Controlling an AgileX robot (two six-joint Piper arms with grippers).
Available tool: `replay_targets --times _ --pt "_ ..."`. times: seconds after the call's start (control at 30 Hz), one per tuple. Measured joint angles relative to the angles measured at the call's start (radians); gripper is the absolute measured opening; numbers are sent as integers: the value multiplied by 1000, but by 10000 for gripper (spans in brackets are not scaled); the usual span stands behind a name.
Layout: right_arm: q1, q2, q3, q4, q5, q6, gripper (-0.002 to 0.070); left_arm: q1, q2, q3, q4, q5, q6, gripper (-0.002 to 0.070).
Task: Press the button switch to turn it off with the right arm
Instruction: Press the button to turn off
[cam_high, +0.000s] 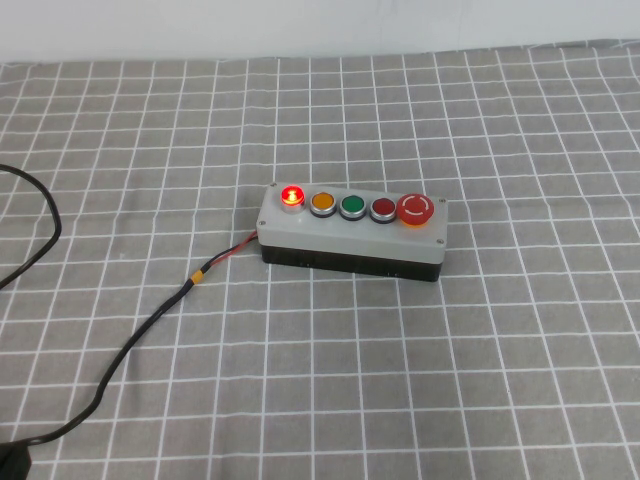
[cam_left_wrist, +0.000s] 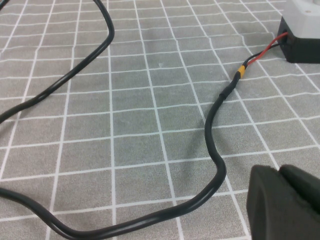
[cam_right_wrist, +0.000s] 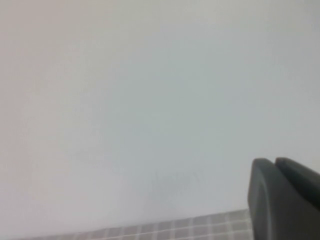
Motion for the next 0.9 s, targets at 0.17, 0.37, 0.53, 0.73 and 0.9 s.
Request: replay_targets --times 0.17,0.37,0.53,0.73,0.9 --pt "0 122 -4 79 -55 0 -16 0 0 0 0 0 0 -3" --pt "0 322 -74 79 -20 -18 -16 0 0 0 0 0 0 -3" --pt "59 495 -258 79 167 -146 -16 0 0 0 0 0 0 -3" --pt "177 747 -539 79 472 -252 -16 0 0 0 0 0 0 -3" --pt "286 979 -722 79 594 -260 -16 0 0 0 0 0 0 -3"
